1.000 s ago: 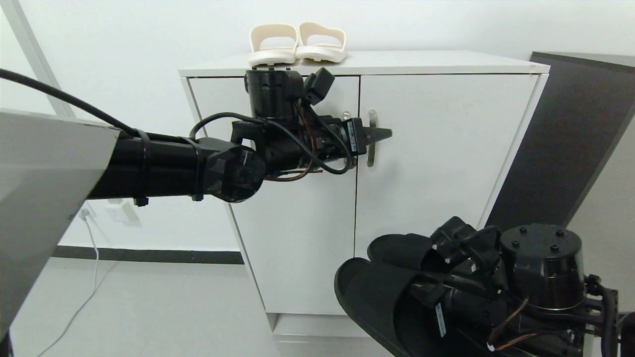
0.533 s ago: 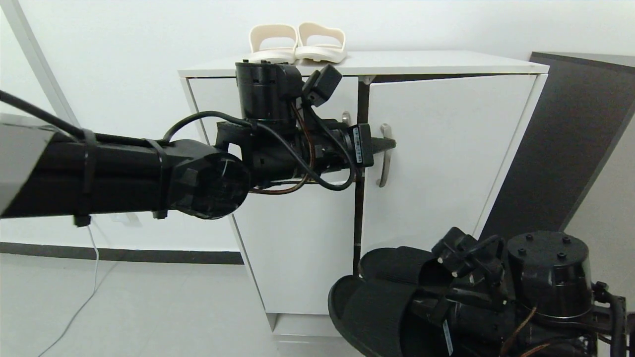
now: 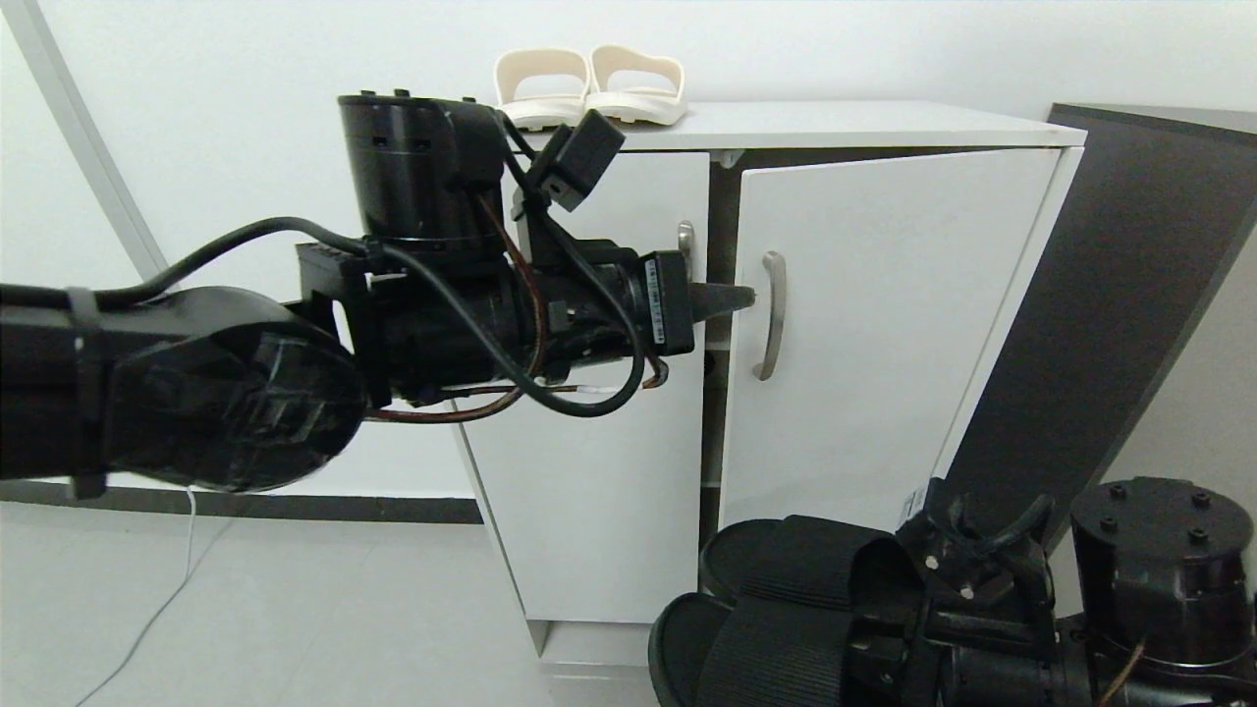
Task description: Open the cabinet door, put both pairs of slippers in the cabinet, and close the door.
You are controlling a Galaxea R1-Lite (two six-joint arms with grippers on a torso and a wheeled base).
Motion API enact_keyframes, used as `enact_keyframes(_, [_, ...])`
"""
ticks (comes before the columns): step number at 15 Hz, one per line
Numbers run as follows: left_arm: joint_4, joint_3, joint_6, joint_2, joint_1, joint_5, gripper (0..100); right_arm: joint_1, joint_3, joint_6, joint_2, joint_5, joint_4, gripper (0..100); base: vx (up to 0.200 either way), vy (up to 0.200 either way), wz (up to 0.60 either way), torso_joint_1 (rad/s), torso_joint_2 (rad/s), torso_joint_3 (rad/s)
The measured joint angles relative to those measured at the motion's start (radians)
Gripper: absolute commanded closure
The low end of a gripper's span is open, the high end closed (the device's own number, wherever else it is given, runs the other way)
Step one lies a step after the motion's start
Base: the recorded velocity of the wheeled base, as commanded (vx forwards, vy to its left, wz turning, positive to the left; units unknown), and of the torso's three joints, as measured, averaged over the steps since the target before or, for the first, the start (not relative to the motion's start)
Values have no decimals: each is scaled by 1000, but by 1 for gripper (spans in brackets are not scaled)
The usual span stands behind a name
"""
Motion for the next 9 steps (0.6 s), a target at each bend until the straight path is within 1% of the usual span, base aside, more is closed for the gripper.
enact_keyframes(1, [-7,30,-1,-26,5,-1,100,0,1,0,-2,0,0,100,0,0,0,0,0,0])
enact_keyframes(2, [-27,49,-2,-40,21,-3,100,0,1,-1,-3,0,0,100,0,0,0,0,0,0])
enact_keyframes(4, [-60,52,-10,-34,56,-9,100,1,6,-2,-5,1,1,100,0,0,0,0,0,0])
enact_keyframes(6, [-73,11,-19,3,74,-11,100,1,11,-7,-5,1,2,100,0,0,0,0,0,0])
enact_keyframes(8, [-80,-40,-33,49,78,-11,100,2,17,-30,-5,15,2,100,0,0,0,0,0,0])
enact_keyframes(9, [-88,-80,-41,81,79,-11,100,3,20,-34,-6,24,2,100,0,0,0,0,0,0])
